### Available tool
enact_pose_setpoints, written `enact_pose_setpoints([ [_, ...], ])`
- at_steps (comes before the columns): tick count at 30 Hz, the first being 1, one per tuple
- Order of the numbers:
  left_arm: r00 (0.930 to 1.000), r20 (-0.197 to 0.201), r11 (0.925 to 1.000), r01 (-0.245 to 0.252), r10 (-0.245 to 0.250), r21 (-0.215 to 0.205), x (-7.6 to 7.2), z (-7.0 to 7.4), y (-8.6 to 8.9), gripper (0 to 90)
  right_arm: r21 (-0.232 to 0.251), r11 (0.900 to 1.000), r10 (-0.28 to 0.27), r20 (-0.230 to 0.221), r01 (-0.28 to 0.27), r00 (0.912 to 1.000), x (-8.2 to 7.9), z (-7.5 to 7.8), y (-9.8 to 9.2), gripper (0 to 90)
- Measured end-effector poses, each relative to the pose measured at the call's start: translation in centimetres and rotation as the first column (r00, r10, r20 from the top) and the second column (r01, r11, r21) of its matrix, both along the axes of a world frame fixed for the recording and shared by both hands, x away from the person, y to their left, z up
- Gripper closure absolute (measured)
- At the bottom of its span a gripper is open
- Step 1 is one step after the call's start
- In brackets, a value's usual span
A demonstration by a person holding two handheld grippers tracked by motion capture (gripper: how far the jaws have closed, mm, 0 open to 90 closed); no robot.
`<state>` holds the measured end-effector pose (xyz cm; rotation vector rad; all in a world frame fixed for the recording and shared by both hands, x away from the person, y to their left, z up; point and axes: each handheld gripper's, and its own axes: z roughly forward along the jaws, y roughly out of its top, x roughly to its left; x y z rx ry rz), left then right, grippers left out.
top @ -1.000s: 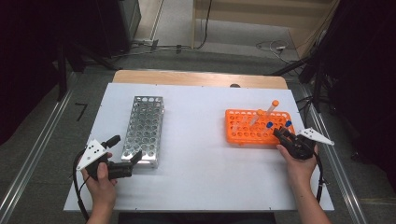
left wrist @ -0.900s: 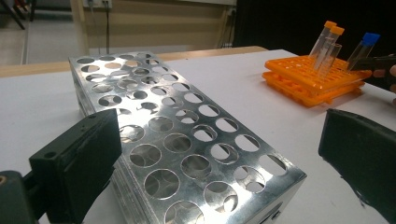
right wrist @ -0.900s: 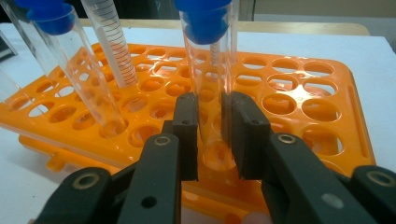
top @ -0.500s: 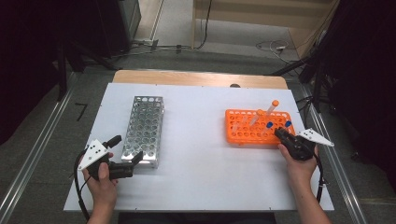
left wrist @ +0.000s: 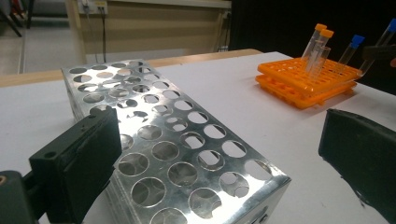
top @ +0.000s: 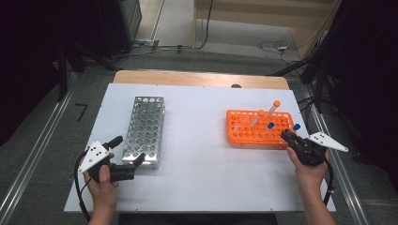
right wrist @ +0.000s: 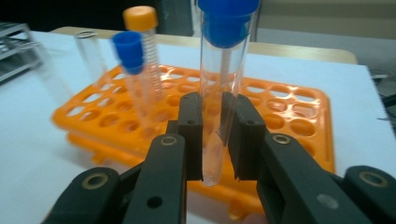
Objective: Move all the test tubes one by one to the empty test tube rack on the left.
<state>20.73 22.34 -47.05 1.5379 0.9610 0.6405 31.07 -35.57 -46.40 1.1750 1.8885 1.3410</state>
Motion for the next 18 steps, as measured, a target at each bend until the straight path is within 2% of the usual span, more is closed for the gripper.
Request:
enact_pose_setpoints([
  [5,1.0,0.008,0.9999,0.004,-0.004,0.01,-0.1,0.4,-0.7,0.0,-0.003,0.999,0.041,-0.013,-0.041,0.9991,-1.1,0.5,0.7,74.9],
  [10,0.9997,0.017,0.9996,0.019,-0.019,0.022,-0.3,1.0,-1.6,0.0,-0.006,0.992,0.127,-0.016,-0.127,0.9918,-1.9,1.0,2.6,74.9],
  [11,0.9996,0.016,0.9994,0.024,-0.025,0.023,-0.4,1.2,-1.8,0.0,-0.006,0.992,0.127,-0.016,-0.127,0.9918,-1.9,1.0,2.6,74.9],
  [12,0.9994,0.018,0.9994,0.029,-0.03,0.02,-0.4,1.3,-1.9,0.0,-0.007,0.988,0.152,-0.022,-0.152,0.9881,-2.1,1.1,3.3,74.9],
  [13,0.9992,0.017,0.9992,0.037,-0.037,0.016,-0.4,1.4,-2.1,0.0,-0.007,0.988,0.152,-0.022,-0.152,0.9881,-2.1,1.1,3.3,74.9],
  [14,0.9989,0.016,0.999,0.043,-0.043,0.013,-0.4,1.5,-2.4,0.0,-0.008,0.984,0.178,-0.026,-0.179,0.9836,-2.3,1.2,4.1,74.9],
  [18,0.9965,0.006,0.9965,0.083,-0.083,0.007,-0.3,1.6,-3.4,0.3,-0.008,0.974,0.225,-0.032,-0.225,0.9739,-2.5,1.2,5.5,74.9],
])
